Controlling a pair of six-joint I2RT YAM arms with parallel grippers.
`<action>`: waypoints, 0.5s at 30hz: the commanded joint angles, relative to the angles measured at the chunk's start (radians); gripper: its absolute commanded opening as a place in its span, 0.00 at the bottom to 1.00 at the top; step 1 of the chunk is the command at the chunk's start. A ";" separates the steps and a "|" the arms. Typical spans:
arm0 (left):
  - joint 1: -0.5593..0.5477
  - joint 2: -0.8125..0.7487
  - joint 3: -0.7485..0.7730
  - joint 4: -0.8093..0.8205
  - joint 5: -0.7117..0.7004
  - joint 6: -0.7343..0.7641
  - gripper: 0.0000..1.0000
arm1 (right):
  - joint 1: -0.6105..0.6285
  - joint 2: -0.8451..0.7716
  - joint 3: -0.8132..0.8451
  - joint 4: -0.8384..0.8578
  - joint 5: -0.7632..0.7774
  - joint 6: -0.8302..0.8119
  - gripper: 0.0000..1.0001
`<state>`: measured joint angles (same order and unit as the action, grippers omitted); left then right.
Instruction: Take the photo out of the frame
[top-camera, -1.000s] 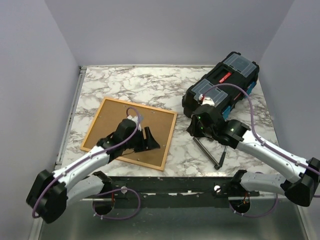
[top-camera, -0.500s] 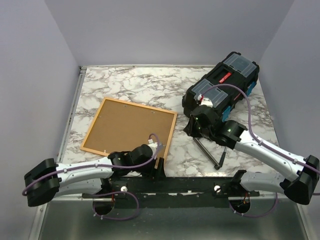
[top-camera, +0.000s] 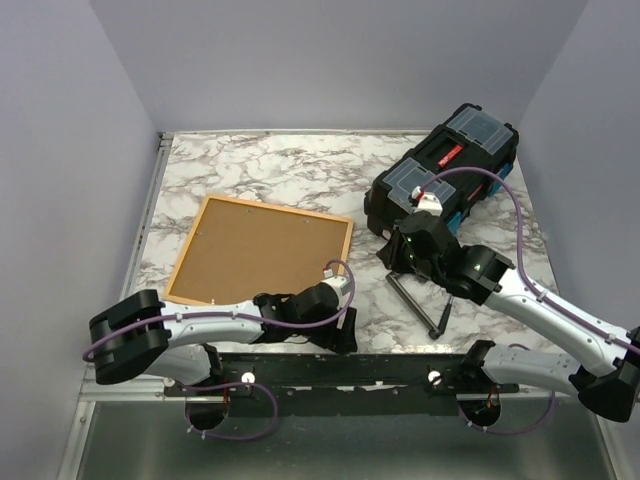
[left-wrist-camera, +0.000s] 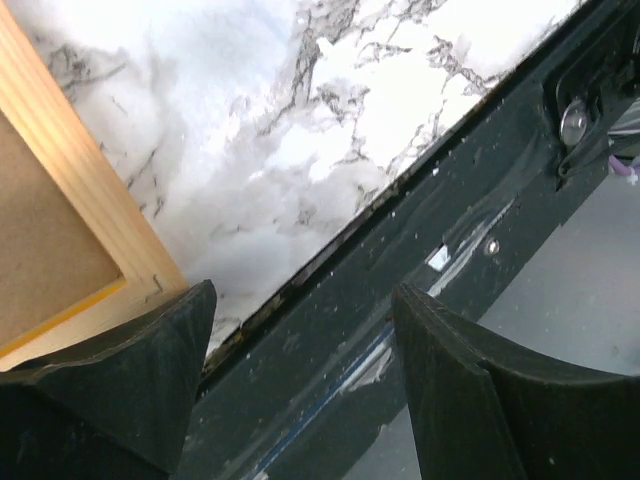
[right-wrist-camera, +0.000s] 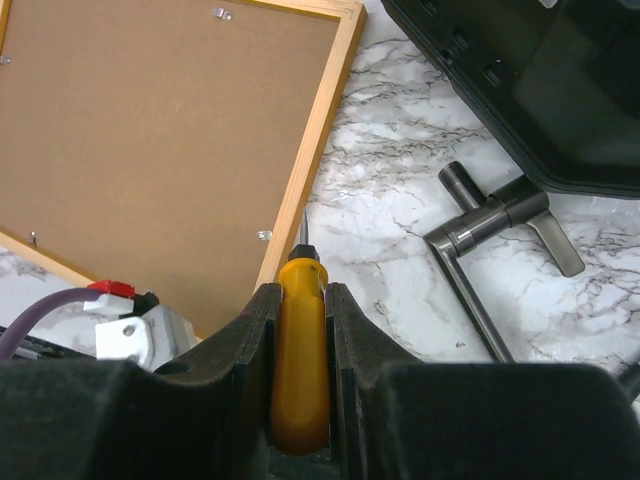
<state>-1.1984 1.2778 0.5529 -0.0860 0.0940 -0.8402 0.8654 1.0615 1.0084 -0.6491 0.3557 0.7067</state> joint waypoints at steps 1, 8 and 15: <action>0.044 0.079 0.018 0.081 -0.030 0.023 0.74 | 0.004 -0.034 0.005 -0.053 0.054 0.008 0.01; 0.133 0.167 0.100 0.158 -0.008 0.116 0.75 | 0.005 -0.042 -0.009 -0.051 0.069 0.015 0.01; 0.197 0.253 0.194 0.204 0.071 0.185 0.77 | 0.004 -0.025 0.011 -0.054 0.077 0.002 0.01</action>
<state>-1.0283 1.5082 0.6868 0.0593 0.1173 -0.7410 0.8654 1.0252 1.0084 -0.6834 0.3885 0.7074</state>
